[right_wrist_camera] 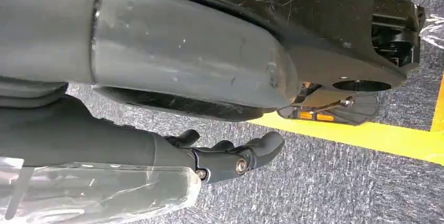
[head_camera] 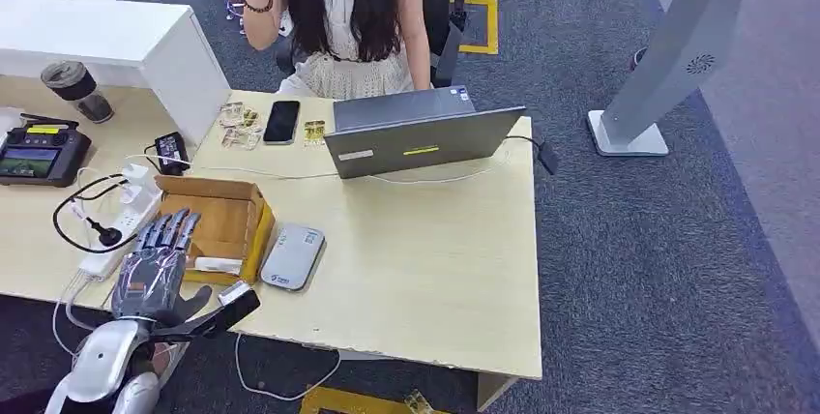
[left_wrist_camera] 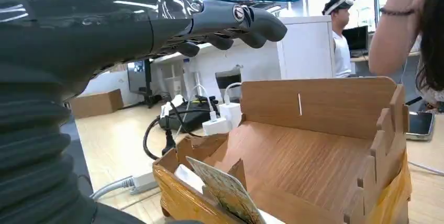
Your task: Pass the card to the sensor for recognition and then transmit it.
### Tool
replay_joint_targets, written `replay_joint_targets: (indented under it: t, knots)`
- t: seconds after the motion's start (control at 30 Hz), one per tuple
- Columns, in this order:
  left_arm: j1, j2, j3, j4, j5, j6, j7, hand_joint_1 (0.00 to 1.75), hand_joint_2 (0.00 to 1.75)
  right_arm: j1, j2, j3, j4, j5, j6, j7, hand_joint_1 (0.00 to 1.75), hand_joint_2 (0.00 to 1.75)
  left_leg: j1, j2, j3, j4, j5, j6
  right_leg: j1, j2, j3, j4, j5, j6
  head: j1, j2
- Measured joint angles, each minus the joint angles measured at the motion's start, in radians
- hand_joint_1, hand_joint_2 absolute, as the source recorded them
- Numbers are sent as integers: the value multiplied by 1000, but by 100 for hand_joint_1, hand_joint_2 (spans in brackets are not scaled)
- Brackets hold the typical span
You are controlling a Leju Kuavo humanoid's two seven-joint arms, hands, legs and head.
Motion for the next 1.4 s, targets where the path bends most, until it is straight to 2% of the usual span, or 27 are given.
replay_joint_targets:
  t: [0.53, 0.77, 0.97, 1.4]
  knots:
    - [-5, -5, 1, 11, -2, -11, 10, 0, 175, 1, -3, 1, 0, 17, 0, 18, 0, 0, 0, 0, 0, 0, 0, 0, 0, 0, 0, 0, 0, 0, 0, 0]
    - [-24, -8, 21, 84, -18, -22, 35, 0, 175, 6, -10, 2, -1, 37, 0, 26, 0, 0, 0, 0, 0, 0, 0, 0, 0, 0, 0, 0, 0, 0, 0, 0]
    - [-31, -12, 42, 148, -21, -18, 33, 0, 175, 7, -11, 3, -1, 49, 0, 24, 0, 0, 0, 0, 0, 0, 0, 0, 0, 0, 0, 0, 0, 0, 0, 0]
    - [-33, -13, 52, 185, -24, -16, 31, 0, 175, 7, -15, 3, -1, 49, 0, 23, 0, 0, 0, 0, 0, 0, 0, 0, 0, 0, 0, 0, 0, 0, 0, 0]
